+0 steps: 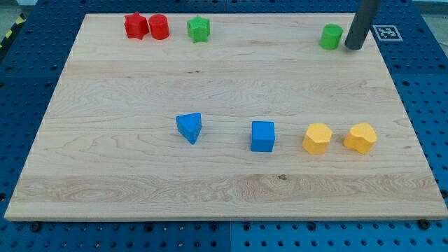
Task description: Push the green circle to the top center
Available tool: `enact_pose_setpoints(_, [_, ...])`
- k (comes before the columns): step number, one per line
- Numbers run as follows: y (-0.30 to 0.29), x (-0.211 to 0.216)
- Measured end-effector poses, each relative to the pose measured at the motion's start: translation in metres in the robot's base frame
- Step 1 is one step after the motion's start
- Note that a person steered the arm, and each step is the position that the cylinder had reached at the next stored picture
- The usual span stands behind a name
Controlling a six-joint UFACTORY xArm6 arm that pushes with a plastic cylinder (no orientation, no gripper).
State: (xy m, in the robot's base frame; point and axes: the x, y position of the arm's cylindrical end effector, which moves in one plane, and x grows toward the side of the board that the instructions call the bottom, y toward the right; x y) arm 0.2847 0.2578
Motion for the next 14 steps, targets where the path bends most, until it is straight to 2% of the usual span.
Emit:
enact_pose_setpoints(1, [0.02, -0.027])
enact_pose_setpoints(2, [0.02, -0.034])
enact_pose_setpoints(5, [-0.005, -0.028])
enact_pose_setpoints(7, [-0.035, -0.004])
enact_pose_setpoints(9, [-0.064, -0.004])
enact_pose_setpoints(14, [-0.09, -0.004])
